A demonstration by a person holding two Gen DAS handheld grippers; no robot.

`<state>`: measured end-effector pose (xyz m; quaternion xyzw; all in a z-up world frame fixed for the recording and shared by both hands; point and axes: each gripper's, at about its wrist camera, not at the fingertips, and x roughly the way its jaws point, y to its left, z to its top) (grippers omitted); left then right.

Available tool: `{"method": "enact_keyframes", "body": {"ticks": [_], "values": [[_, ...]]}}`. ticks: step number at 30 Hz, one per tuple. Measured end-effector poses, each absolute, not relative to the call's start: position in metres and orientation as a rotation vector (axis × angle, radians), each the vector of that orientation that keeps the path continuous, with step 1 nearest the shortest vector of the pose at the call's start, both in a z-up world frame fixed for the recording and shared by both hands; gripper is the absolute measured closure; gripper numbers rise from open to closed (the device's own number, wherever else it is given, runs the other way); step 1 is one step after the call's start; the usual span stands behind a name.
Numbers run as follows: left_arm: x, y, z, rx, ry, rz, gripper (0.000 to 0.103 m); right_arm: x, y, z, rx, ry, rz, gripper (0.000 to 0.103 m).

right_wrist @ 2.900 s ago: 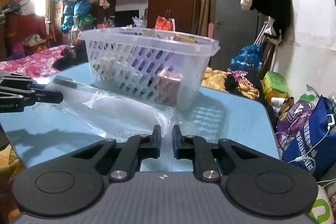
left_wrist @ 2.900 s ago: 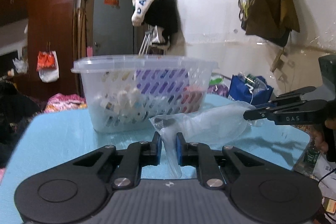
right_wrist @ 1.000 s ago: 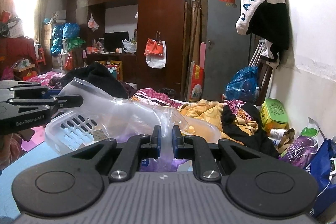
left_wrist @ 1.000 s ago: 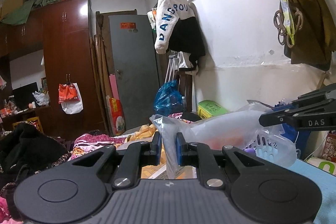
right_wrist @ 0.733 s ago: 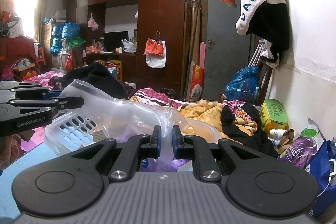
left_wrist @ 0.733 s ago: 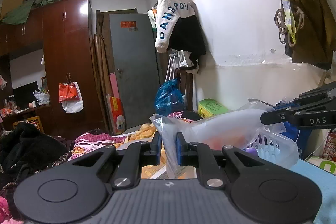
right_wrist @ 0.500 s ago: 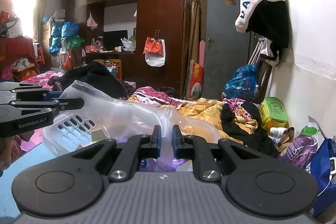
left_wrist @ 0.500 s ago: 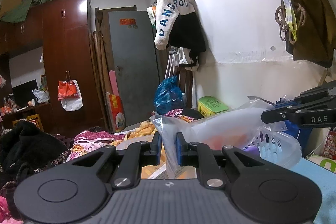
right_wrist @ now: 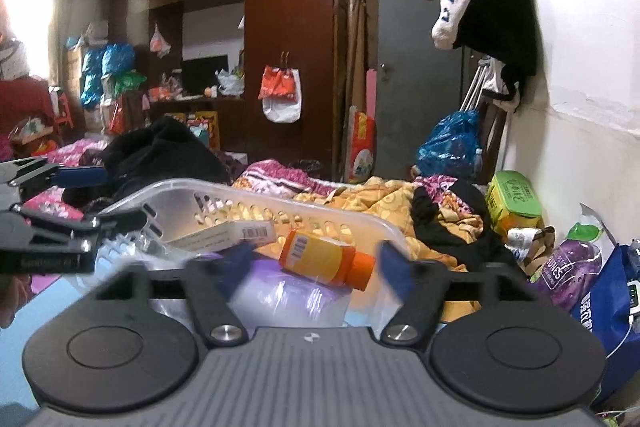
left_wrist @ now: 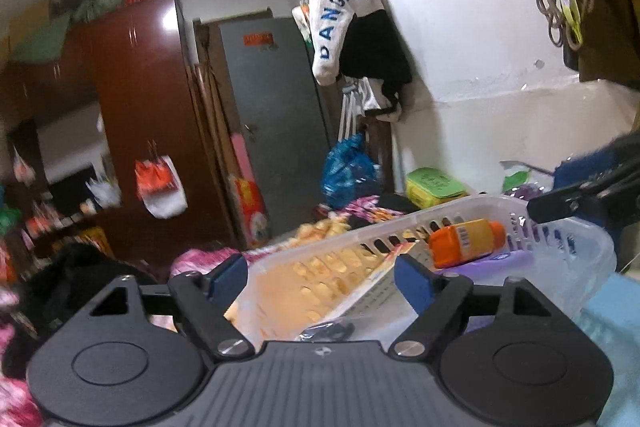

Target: Organize objects

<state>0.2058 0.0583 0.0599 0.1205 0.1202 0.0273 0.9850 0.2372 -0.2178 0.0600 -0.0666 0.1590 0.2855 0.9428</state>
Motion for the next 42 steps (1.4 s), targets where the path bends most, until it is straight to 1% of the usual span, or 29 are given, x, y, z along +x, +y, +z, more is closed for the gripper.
{"method": "enact_keyframes", "body": {"ticks": [1, 2, 4, 6, 13, 17, 21, 24, 26, 28, 30, 32, 33, 36, 38, 42], "values": [[0.201, 0.056, 0.061, 0.244, 0.23, 0.059, 0.017, 0.233, -0.22, 0.06, -0.138, 0.302, 0.575, 0.0], [0.196, 0.055, 0.064, 0.237, 0.214, 0.055, 0.015, 0.231, -0.221, 0.061, -0.14, 0.292, 0.572, 0.0], [0.181, 0.051, 0.068, 0.213, 0.176, 0.036, 0.005, 0.225, -0.225, 0.061, -0.133, 0.283, 0.577, 0.0], [0.167, 0.048, 0.07, 0.188, 0.149, 0.018, 0.001, 0.221, -0.228, 0.063, -0.127, 0.285, 0.588, 0.0], [0.118, 0.046, 0.065, 0.038, 0.135, -0.042, 0.001, 0.19, -0.239, 0.058, -0.15, 0.318, 0.528, 0.0], [0.067, 0.041, 0.06, 0.009, 0.132, -0.006, 0.001, 0.147, -0.27, 0.051, -0.034, 0.332, 0.592, 0.0], [0.011, 0.033, 0.055, 0.039, 0.198, 0.059, 0.001, 0.092, -0.303, 0.04, 0.09, 0.359, 0.597, 0.0], [-0.016, 0.021, 0.05, 0.029, 0.252, 0.063, 0.001, 0.059, -0.308, 0.032, 0.073, 0.377, 0.612, 0.0], [-0.017, 0.006, 0.049, 0.061, 0.288, 0.056, 0.001, 0.047, -0.304, 0.037, 0.03, 0.318, 0.59, 0.0], [-0.018, 0.0, 0.047, 0.061, 0.278, 0.024, 0.001, 0.039, -0.305, 0.036, 0.048, 0.263, 0.553, 0.0], [-0.012, 0.002, 0.041, 0.02, 0.312, -0.01, 0.001, 0.039, -0.305, 0.028, 0.095, 0.297, 0.578, 0.0], [-0.004, 0.008, 0.037, -0.012, 0.342, -0.038, 0.001, 0.051, -0.297, 0.029, 0.067, 0.366, 0.624, 0.0], [-0.001, 0.012, 0.036, -0.028, 0.347, -0.035, 0.001, 0.055, -0.293, 0.031, 0.043, 0.37, 0.629, 0.0], [0.005, 0.024, 0.037, -0.085, 0.321, -0.008, 0.001, 0.073, -0.278, 0.039, -0.032, 0.336, 0.587, 0.0], [0.011, 0.029, 0.041, -0.092, 0.315, -0.001, 0.001, 0.085, -0.273, 0.04, -0.031, 0.308, 0.583, 0.0], [0.016, 0.033, 0.049, -0.094, 0.285, 0.035, 0.001, 0.104, -0.269, 0.031, 0.016, 0.39, 0.595, 0.0]]}}
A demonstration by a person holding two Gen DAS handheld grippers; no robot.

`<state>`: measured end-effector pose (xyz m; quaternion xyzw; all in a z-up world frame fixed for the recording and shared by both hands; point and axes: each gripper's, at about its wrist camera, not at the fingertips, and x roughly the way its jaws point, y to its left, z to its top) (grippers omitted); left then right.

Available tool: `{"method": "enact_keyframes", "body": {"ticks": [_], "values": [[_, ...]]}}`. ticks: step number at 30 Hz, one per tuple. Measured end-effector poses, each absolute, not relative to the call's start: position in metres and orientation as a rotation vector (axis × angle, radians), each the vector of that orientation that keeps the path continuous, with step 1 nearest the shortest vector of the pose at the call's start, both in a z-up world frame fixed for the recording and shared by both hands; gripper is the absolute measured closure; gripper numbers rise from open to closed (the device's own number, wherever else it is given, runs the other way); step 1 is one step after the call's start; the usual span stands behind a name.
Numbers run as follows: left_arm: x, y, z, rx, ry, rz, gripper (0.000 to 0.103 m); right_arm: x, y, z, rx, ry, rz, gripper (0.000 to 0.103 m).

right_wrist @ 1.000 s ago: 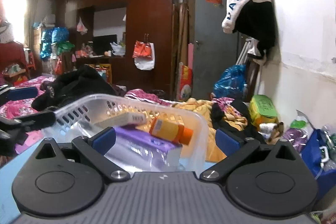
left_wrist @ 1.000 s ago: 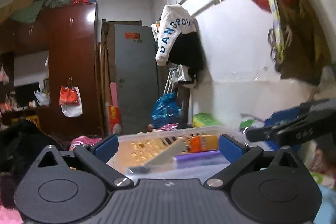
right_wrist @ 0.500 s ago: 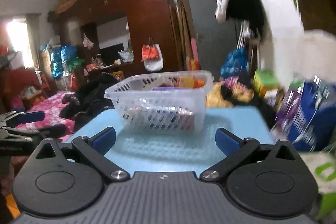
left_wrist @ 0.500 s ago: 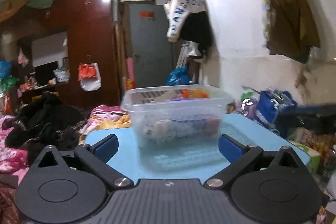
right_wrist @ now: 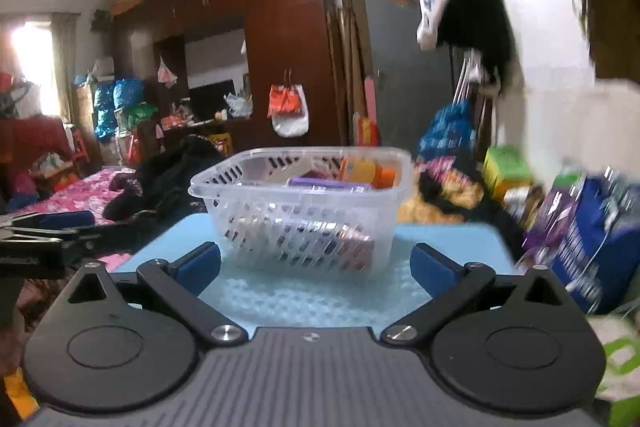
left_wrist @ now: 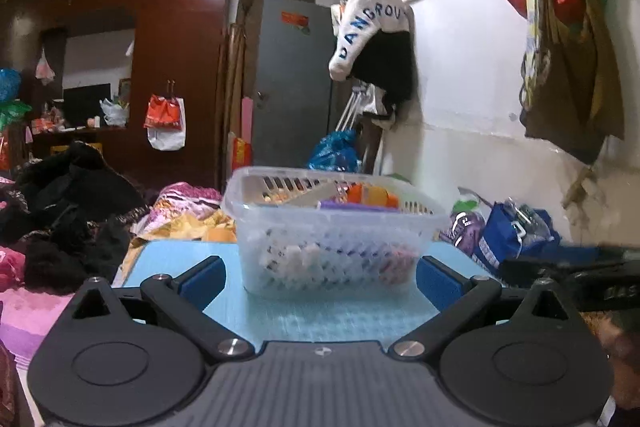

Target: Organize objects

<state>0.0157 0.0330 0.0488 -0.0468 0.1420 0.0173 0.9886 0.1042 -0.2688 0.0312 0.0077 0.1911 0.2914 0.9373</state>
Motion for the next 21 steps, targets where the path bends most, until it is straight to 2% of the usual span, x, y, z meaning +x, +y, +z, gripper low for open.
{"method": "enact_keyframes", "body": {"ticks": [3, 8, 14, 21], "values": [[0.014, 0.03, 0.049, -0.072, 0.288, 0.027, 0.001, 0.098, -0.263, 0.021, -0.055, 0.398, 0.526, 0.0], [0.006, 0.031, 0.044, -0.083, 0.297, 0.021, 0.001, 0.088, -0.278, 0.012, -0.004, 0.441, 0.508, 0.0], [0.001, 0.021, 0.036, -0.071, 0.294, 0.043, 0.001, 0.07, -0.293, 0.021, 0.068, 0.394, 0.544, 0.0], [-0.012, 0.013, 0.035, -0.02, 0.277, 0.069, 0.001, 0.047, -0.293, 0.03, 0.007, 0.328, 0.485, 0.0]]}}
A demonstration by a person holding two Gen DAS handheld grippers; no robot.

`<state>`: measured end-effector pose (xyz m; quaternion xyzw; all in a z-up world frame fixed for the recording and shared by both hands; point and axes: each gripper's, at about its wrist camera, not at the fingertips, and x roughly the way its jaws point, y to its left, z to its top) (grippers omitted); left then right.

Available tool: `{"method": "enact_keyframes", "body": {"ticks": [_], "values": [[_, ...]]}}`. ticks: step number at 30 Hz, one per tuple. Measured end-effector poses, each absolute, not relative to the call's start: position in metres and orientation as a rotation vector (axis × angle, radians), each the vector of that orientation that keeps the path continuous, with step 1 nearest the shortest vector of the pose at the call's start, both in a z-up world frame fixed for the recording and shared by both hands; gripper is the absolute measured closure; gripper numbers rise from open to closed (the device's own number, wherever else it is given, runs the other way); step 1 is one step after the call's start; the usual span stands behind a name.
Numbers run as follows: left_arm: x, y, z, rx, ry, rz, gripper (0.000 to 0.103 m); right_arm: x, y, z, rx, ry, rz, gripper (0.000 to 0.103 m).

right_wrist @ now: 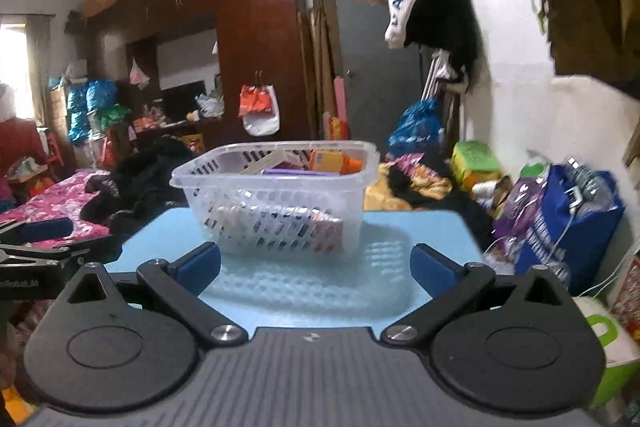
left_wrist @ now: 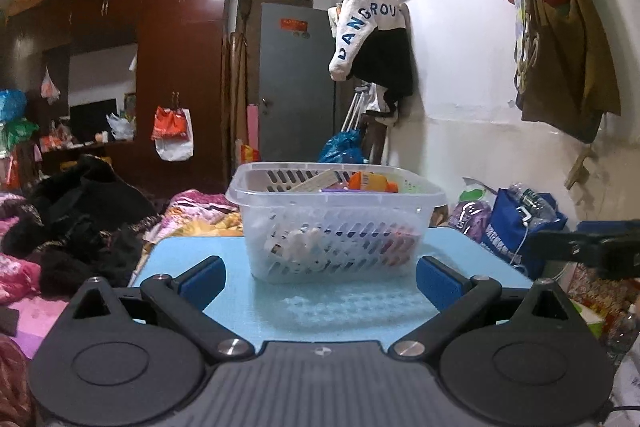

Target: Organize objects

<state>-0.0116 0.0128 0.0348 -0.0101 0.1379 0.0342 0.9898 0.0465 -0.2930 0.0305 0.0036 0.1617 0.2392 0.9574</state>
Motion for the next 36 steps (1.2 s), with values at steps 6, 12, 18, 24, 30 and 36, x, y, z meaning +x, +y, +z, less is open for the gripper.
{"method": "enact_keyframes", "body": {"ticks": [6, 12, 18, 24, 30, 36], "values": [[-0.013, 0.013, 0.033, -0.025, 0.281, 0.072, 0.001, 0.043, -0.305, 0.019, 0.058, 0.347, 0.521, 0.0], [-0.014, 0.011, 0.031, -0.014, 0.282, 0.073, 0.001, 0.049, -0.302, 0.021, 0.055, 0.35, 0.514, 0.0], [-0.016, 0.011, 0.028, -0.011, 0.29, 0.084, 0.001, 0.044, -0.299, 0.021, 0.025, 0.322, 0.518, 0.0], [-0.018, 0.013, 0.028, -0.024, 0.286, 0.078, 0.001, 0.041, -0.297, 0.02, 0.009, 0.319, 0.52, 0.0], [-0.02, 0.012, 0.029, -0.021, 0.286, 0.07, 0.001, 0.043, -0.298, 0.02, 0.005, 0.323, 0.516, 0.0], [-0.02, 0.011, 0.029, -0.018, 0.288, 0.067, 0.001, 0.041, -0.298, 0.02, -0.001, 0.319, 0.517, 0.0]]}}
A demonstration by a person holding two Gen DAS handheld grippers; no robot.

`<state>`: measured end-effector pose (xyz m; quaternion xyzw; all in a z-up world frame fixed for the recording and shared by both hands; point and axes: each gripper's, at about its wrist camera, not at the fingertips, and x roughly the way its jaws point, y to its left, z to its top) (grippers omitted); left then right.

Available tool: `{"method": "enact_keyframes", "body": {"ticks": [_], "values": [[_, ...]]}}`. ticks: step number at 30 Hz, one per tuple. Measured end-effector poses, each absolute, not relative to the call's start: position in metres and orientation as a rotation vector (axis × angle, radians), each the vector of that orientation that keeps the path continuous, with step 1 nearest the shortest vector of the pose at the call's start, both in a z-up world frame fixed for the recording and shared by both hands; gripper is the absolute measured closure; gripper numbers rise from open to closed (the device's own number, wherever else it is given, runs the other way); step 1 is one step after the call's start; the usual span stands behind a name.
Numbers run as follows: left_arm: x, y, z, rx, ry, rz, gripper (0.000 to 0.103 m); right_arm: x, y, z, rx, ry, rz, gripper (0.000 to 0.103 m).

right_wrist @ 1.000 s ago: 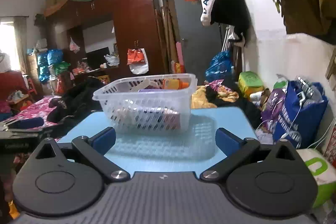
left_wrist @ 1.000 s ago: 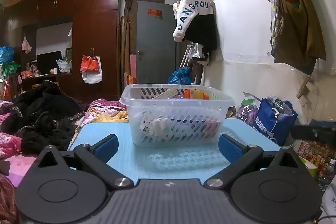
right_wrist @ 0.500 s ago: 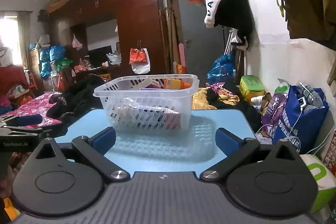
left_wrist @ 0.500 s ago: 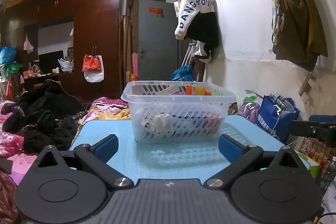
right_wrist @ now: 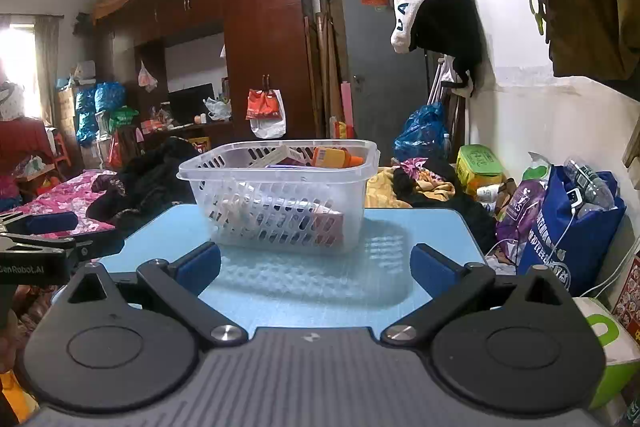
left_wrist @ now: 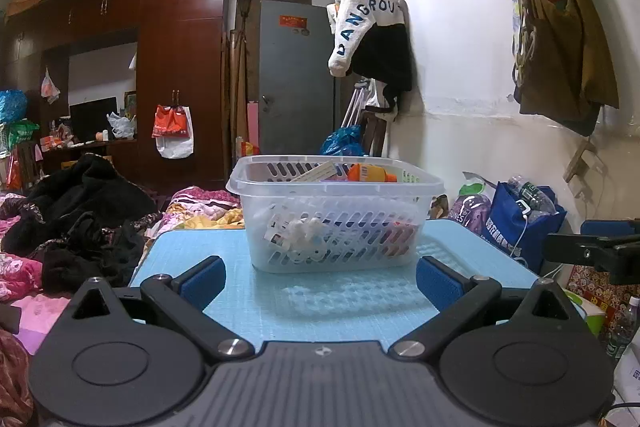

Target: Organize objects

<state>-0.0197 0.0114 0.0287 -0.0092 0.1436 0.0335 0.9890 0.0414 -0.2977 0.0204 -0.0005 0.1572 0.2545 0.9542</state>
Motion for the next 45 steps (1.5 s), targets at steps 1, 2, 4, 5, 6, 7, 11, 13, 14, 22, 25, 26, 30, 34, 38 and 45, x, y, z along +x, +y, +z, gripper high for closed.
{"method": "enact_keyframes", "body": {"ticks": [1, 2, 4, 5, 6, 7, 11, 13, 14, 22, 25, 26, 30, 34, 38, 45], "values": [[-0.0199, 0.0116, 0.0288, -0.02, 0.288, 0.067, 0.001, 0.0412, -0.2974, 0.0206, -0.002, 0.319, 0.517, 0.0], [-0.0202, 0.0117, 0.0289, -0.02, 0.286, 0.066, 0.001, 0.0412, -0.2974, 0.0205, -0.002, 0.32, 0.517, 0.0], [-0.0209, 0.0112, 0.0289, -0.018, 0.284, 0.067, 0.001, 0.0406, -0.2968, 0.0202, -0.006, 0.319, 0.517, 0.0], [-0.021, 0.0107, 0.0287, -0.017, 0.284, 0.068, 0.001, 0.0407, -0.2961, 0.0202, -0.008, 0.319, 0.516, 0.0], [-0.0209, 0.0103, 0.0285, -0.015, 0.283, 0.069, 0.001, 0.0404, -0.296, 0.02, -0.009, 0.319, 0.517, 0.0], [-0.0209, 0.0096, 0.0282, -0.012, 0.283, 0.07, 0.001, 0.0403, -0.2956, 0.02, -0.011, 0.319, 0.518, 0.0], [-0.0212, 0.0082, 0.0285, -0.009, 0.282, 0.069, 0.001, 0.0394, -0.2956, 0.0201, -0.015, 0.316, 0.521, 0.0], [-0.0216, 0.0078, 0.0286, -0.009, 0.28, 0.07, 0.001, 0.0388, -0.2952, 0.0204, -0.015, 0.314, 0.522, 0.0], [-0.022, 0.0072, 0.0289, -0.009, 0.279, 0.071, 0.001, 0.0383, -0.2951, 0.0203, -0.014, 0.313, 0.522, 0.0], [-0.0231, 0.0048, 0.0292, -0.003, 0.275, 0.067, 0.001, 0.0387, -0.2956, 0.0208, -0.012, 0.313, 0.521, 0.0], [-0.0232, 0.0043, 0.029, -0.002, 0.275, 0.068, 0.001, 0.0385, -0.2953, 0.0208, -0.013, 0.312, 0.521, 0.0], [-0.0232, 0.0046, 0.029, -0.003, 0.275, 0.068, 0.001, 0.0385, -0.2953, 0.0208, -0.014, 0.312, 0.521, 0.0], [-0.0236, 0.004, 0.0288, -0.002, 0.277, 0.067, 0.001, 0.0388, -0.2956, 0.0208, -0.014, 0.312, 0.522, 0.0], [-0.0243, 0.0029, 0.0291, 0.0, 0.275, 0.066, 0.001, 0.0386, -0.2953, 0.021, -0.015, 0.312, 0.523, 0.0], [-0.0231, 0.0022, 0.0284, 0.005, 0.276, 0.071, 0.001, 0.0384, -0.2951, 0.0209, -0.015, 0.312, 0.523, 0.0], [-0.022, 0.0019, 0.0285, 0.005, 0.276, 0.07, 0.001, 0.0382, -0.2952, 0.0208, -0.014, 0.312, 0.523, 0.0]]}}
